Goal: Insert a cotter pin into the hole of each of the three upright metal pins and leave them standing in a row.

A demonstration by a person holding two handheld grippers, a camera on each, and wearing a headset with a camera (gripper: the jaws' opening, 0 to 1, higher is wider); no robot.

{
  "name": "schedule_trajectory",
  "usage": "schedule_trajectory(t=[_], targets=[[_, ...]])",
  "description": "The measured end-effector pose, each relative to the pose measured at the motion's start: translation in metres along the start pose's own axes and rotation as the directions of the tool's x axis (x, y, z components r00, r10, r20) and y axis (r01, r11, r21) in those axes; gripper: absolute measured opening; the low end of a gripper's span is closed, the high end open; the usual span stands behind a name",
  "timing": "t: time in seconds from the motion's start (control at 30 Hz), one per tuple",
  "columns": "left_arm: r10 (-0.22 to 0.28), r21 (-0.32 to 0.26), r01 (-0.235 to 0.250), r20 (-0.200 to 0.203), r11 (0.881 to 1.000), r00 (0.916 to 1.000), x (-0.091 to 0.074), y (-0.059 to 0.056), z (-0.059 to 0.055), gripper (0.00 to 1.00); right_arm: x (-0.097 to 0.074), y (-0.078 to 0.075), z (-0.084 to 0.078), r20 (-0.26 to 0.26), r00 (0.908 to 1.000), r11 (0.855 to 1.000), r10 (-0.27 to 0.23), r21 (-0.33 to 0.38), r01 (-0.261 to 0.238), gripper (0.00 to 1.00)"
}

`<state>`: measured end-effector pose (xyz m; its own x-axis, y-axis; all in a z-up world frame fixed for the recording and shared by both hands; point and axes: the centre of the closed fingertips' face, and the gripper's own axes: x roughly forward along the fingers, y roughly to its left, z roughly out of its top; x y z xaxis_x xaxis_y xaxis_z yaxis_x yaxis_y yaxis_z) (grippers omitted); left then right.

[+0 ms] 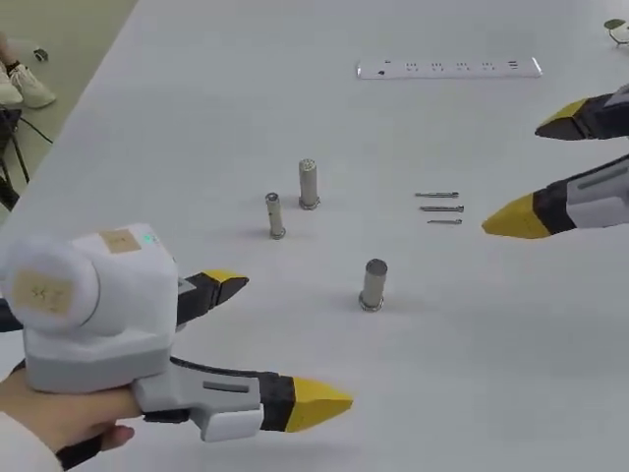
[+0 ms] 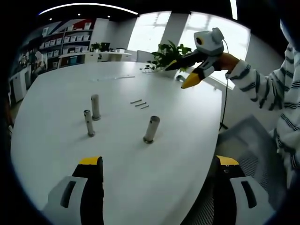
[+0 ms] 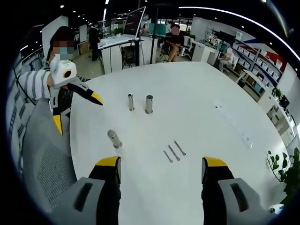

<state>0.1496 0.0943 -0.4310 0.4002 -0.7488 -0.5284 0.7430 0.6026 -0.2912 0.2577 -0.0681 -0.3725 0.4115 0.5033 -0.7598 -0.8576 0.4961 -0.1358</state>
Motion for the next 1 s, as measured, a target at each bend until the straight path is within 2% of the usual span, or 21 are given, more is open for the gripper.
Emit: schedule_trajectory(t=[0.23, 0.33, 0.37, 0.5, 0.87, 1.0], targets=[[0.0, -0.002, 0.0, -0.009, 1.0, 1.0, 0.0, 0.002, -0.001, 0.97, 0.009, -0.007, -0.001, -0.043, 0.9987, 0.999, 0.028, -0.046, -0.029, 0.57], [-0.001, -0.002, 0.001, -0.015, 1.0, 0.9999, 0.001, 0.002, -0.003, 0.97, 0.015, -0.01, -0.002, -0.047, 0.9975, 0.998, 0.053, -0.033, -0.055, 0.54], [-0.003, -0.007, 0.003, -0.021, 1.0, 0.9998, 0.002, 0.001, -0.005, 0.97, 0.022, -0.017, -0.003, -0.051, 0.9969, 0.998, 0.059, -0.028, -0.061, 0.54], [-0.01, -0.013, 0.01, -0.02, 1.0, 0.9998, 0.003, 0.0, -0.006, 0.97, 0.03, -0.026, -0.013, -0.118, 0.992, 0.996, 0.045, -0.067, -0.054, 0.55], [-0.004, -0.034, 0.003, -0.016, 0.999, 0.9999, 0.003, 0.005, -0.009, 0.97, 0.049, -0.027, -0.019, -0.195, 0.9765, 0.987, 0.091, -0.114, -0.114, 0.51], [-0.007, -0.036, 0.007, -0.013, 0.999, 0.9999, 0.004, 0.006, -0.008, 0.96, 0.054, -0.025, -0.013, -0.194, 0.9732, 0.984, 0.124, -0.101, -0.145, 0.48]])
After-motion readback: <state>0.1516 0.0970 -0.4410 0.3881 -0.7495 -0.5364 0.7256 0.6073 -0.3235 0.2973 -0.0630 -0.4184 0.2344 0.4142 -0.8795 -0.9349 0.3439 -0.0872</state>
